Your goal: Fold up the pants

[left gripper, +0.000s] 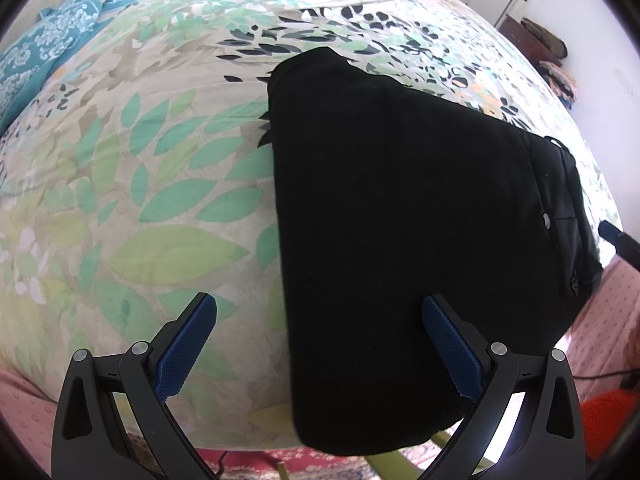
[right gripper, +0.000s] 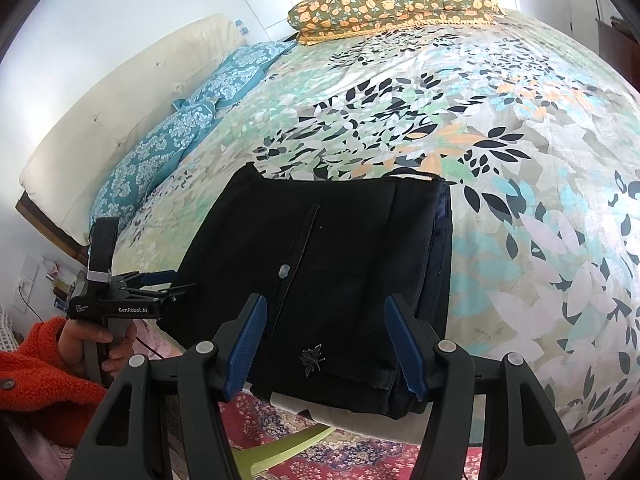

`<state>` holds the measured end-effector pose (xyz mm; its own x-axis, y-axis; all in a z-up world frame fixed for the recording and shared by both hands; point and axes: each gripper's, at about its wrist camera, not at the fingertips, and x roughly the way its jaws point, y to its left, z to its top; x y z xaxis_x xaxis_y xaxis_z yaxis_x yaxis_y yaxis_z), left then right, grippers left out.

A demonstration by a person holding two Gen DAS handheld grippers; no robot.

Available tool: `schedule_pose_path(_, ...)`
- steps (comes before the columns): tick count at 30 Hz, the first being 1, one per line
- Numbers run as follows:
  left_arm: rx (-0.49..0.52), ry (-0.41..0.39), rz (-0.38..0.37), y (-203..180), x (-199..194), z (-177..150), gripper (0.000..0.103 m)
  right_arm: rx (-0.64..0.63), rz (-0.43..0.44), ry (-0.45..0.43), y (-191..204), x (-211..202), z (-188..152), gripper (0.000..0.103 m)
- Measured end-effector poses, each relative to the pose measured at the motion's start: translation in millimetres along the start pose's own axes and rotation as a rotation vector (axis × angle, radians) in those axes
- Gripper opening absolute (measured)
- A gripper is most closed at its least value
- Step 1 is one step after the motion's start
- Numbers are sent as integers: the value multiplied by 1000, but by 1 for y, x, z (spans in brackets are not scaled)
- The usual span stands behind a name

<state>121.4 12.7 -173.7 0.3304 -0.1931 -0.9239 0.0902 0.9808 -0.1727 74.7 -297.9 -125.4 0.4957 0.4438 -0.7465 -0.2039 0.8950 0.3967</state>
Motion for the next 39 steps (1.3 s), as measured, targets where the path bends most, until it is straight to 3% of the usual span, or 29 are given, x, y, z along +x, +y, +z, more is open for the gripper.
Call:
schedule_pose_path(3,-93,-82,-15,31,-22,7,102,101,7,-60,-27,-15,12,62)
schedule_pose_path(6,-262,-70,-71,72,-22,11,102,236,57,-79,-60,-19,21,75)
schedule_pose_path(8,-348,-31,-119,90,-13,11,101,322,150,-21,-80,-5,23,78)
schedule_pose_path(10,-390,-2,-223,94,-3,13,101,369,232,78,-92,20,22,78)
schedule_pose_path(13,-345,52,-337,79,12,22,101,358,261,216,-100,55,18,78)
schedule_pose_path(16,-241,88,-310,58,27,30,101,339,285,313,-102,80,16,78)
schedule_pose_path(18,-188,90,-290,47,34,33,102,313,311,330,-100,87,17,80)
schedule_pose_path(19,-176,84,-298,43,34,35,102,310,337,337,-99,90,19,86)
schedule_pose_path(20,-168,83,-323,38,37,38,102,308,365,350,-96,95,21,91)
schedule_pose_path(22,-170,102,-425,23,45,41,101,293,392,385,-87,107,23,90)
schedule_pose_path(23,-171,115,-451,17,47,42,97,265,387,401,-79,113,25,89)
schedule_pose_path(24,-154,128,-448,8,51,43,77,225,371,417,-72,118,29,86)
schedule_pose_path(25,-100,122,-342,-7,50,43,70,187,350,424,-63,121,31,73)
schedule_pose_path(26,-72,113,-298,-14,47,44,58,167,337,415,-58,121,33,61)
schedule_pose_path(27,-64,100,-276,-18,41,44,38,153,327,398,-53,116,36,58)
schedule_pose_path(29,-90,89,-300,-17,26,51,23,119,322,361,-44,105,43,47)
schedule_pose_path(33,-68,41,-324,-20,3,78,21,77,346,299,-32,93,77,43)
schedule_pose_path(39,-44,-56,-297,-25,11,168,21,28,282,214,-49,113,168,43)
